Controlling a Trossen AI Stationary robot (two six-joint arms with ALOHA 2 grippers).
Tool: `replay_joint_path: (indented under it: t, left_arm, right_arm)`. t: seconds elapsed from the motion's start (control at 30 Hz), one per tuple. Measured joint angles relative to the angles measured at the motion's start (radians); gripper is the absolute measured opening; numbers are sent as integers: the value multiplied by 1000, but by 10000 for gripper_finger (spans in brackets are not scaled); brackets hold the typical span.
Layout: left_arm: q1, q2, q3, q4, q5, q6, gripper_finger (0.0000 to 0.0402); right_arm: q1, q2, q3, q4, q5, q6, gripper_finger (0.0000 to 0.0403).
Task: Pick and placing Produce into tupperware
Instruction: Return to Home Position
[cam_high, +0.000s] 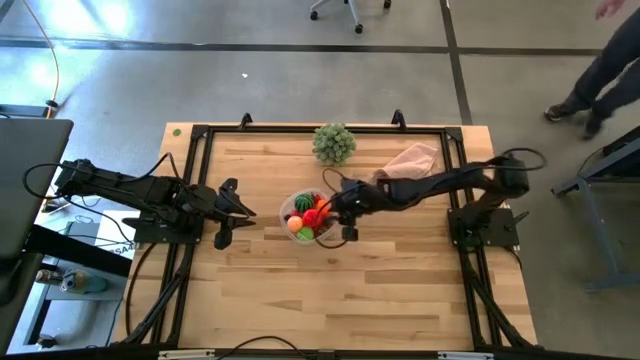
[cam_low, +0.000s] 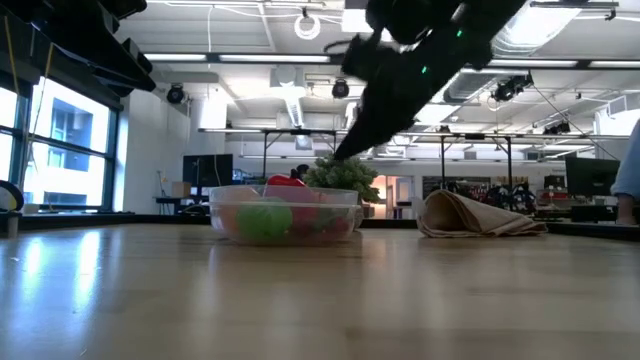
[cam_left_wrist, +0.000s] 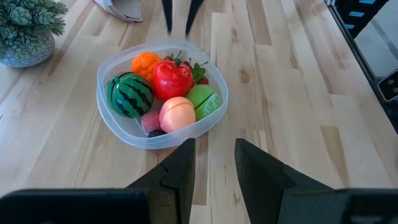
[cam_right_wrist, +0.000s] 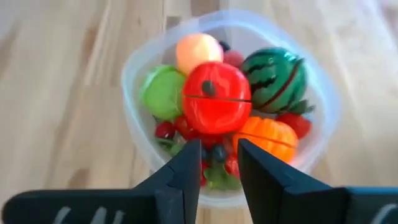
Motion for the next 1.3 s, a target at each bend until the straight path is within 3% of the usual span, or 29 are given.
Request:
replay_joint_path:
  t: [0.4, 0.5, 0.6, 0.73, 0.9, 1.3]
  left_arm:
    - [0, 0, 0, -1, 0, 0, 101]
    - [0, 0, 0, -1, 0, 0, 101]
    - [0, 0, 0, -1, 0, 0, 101]
    - [0, 0, 0, -1, 0, 0, 101]
    - [0, 0, 0, -1, 0, 0, 101]
    - [0, 0, 0, -1, 0, 0, 101]
  right_arm:
    - [1, -497, 0, -495, 97, 61, 8]
    - [6, -632, -54, -516, 118, 122, 8]
    - [6, -773, -185, -453, 140, 187, 12]
    - [-5, -948, -399, -213, 131, 258, 2]
    - [-12, -1095, -546, 73, 94, 201, 1]
    - [-32, -1395, -609, 52, 49, 154, 0]
